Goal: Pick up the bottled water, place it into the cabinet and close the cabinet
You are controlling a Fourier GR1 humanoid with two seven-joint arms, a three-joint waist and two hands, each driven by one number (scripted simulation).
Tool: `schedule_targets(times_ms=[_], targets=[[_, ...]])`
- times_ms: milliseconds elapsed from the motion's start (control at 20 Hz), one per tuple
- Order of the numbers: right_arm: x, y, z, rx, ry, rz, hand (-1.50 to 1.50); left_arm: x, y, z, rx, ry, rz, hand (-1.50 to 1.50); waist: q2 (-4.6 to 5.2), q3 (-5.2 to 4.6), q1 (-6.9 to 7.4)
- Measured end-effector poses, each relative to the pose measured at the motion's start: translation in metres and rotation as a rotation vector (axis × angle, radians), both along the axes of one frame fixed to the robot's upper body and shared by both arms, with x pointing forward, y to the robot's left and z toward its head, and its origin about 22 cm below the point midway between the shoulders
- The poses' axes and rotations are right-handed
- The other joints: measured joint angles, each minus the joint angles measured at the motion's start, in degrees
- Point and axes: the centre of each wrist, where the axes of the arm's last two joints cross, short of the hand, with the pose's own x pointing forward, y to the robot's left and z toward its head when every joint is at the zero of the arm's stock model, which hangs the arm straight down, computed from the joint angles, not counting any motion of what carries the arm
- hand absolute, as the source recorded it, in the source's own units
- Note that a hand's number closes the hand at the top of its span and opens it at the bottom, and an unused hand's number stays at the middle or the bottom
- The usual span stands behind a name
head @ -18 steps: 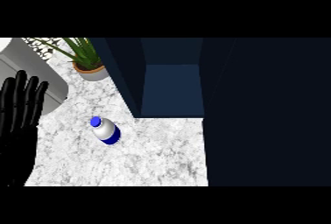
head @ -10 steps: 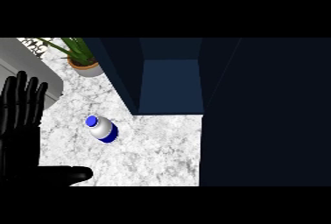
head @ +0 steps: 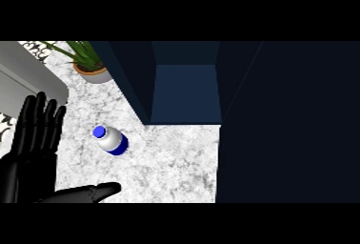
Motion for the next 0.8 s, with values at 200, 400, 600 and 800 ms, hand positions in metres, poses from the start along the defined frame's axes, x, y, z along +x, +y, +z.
schedule_targets(times_ms=[200,400,600,800], targets=[[-0.011,0.002,-0.008,0.014,0.028,0.006,-1.50,-0.010,-0.006,0.000,0.005,0.039,0.030,-1.50,0.00,0.00,-0.01],[-0.023,0.002,-0.017,0.018,0.047,0.014,-1.50,-0.019,-0.014,-0.005,0.018,0.063,0.047,-1.50,-0.02,0.00,-0.11],[-0.030,0.001,-0.021,0.015,0.051,0.004,-1.50,-0.025,-0.011,-0.018,0.023,0.077,0.078,-1.50,0.00,-0.02,-0.05],[-0.040,0.001,-0.024,0.018,0.054,0.004,-1.50,-0.019,-0.007,-0.033,0.024,0.079,0.128,-1.50,0.00,-0.04,-0.23]])
